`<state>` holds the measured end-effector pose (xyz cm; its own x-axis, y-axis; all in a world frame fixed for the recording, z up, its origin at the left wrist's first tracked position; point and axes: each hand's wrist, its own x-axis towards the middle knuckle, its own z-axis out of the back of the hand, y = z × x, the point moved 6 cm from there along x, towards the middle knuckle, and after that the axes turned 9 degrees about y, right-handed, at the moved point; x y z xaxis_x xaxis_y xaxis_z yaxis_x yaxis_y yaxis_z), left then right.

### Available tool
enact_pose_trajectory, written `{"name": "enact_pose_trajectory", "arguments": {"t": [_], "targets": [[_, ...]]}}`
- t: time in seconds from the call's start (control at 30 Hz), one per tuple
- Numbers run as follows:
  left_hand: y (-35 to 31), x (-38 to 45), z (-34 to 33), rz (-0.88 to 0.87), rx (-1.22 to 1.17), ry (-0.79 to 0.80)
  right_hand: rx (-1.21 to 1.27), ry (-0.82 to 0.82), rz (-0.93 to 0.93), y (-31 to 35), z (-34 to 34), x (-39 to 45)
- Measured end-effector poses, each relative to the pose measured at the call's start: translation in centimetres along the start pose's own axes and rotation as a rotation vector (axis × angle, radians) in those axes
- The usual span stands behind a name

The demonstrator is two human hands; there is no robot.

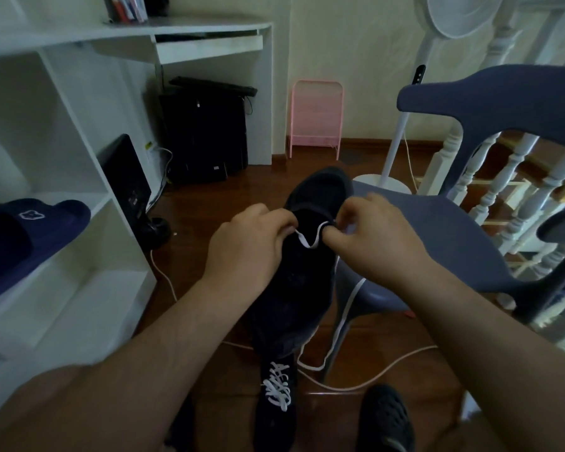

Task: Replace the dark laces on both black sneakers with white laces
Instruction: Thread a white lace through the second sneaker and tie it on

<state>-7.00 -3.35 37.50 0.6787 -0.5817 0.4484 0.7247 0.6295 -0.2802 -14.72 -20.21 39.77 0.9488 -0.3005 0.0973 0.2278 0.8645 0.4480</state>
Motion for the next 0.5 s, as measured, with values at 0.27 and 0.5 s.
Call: {"name": "enact_pose_trajectory", "arguments": {"t": [0.27, 0.5], "targets": [[-0.9, -0.4, -0.8, 0.022, -0.036, 0.059, -0.284, 0.014, 0.208, 3.4, -1.6, -0.2], [-1.5, -0.5, 0.3, -0.001, -0.088, -0.038, -0.232, -0.075, 0.160, 2.9, -2.0, -0.1]]}}
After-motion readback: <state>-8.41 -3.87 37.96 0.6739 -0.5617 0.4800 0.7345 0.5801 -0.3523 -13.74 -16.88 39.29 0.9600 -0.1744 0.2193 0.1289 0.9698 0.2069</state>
